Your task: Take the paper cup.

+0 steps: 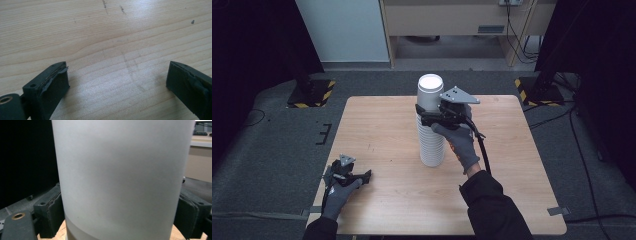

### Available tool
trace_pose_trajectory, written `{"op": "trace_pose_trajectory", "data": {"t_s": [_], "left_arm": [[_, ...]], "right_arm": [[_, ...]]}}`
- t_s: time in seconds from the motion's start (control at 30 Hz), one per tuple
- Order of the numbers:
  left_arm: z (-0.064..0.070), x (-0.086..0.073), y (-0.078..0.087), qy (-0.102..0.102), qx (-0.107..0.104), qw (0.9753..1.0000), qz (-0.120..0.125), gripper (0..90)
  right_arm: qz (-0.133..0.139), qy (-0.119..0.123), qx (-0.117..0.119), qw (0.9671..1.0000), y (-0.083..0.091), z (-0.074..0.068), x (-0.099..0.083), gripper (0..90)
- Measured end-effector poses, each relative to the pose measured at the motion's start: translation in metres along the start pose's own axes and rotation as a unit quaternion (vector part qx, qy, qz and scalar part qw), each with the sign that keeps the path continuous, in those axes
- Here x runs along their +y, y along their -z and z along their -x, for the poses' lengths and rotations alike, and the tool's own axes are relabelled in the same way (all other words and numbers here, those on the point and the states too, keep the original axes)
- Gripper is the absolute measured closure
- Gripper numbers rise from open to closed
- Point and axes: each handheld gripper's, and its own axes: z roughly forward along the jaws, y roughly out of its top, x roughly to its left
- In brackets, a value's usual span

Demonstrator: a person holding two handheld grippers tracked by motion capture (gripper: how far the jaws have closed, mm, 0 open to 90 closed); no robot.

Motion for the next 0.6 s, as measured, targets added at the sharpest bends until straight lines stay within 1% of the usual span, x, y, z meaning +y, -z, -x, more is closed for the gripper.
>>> {"op": "trace_pose_trajectory", "data": {"t_s": [0.07,0.4,0.47,0.5,0.53,0.57,0.6], "left_arm": [[0.0,0.0,0.0,0.0,0.0,1.0,0.0,3.5],[0.0,0.0,0.0,0.0,0.0,1.0,0.0,3.5],[0.0,0.0,0.0,0.0,0.0,1.0,0.0,3.4],[0.0,0.0,0.0,0.0,0.0,1.0,0.0,3.4],[0.0,0.0,0.0,0.0,0.0,1.0,0.0,3.4],[0.0,0.0,0.0,0.0,0.0,1.0,0.0,3.4],[0.0,0.0,0.0,0.0,0.0,1.0,0.0,3.4]], "right_arm": [[0.0,0.003,-0.001,1.0,0.0005,0.0003,0.0003,13.2],[-0.001,0.004,0.003,1.0,0.001,0.0008,0.0008,13.8],[0.003,0.002,0.006,1.0,0.0014,0.0007,0.0013,14.2],[0.014,-0.003,0.009,0.9999,0.0028,0.0012,0.0025,14.3],[0.014,-0.003,0.009,0.9999,0.0028,0.0012,0.0025,14.3],[0.022,-0.008,0.01,0.9997,0.0038,0.0015,0.004,14.4],[0.024,-0.009,0.01,0.9996,0.0059,0.002,0.0101,14.4]]}}
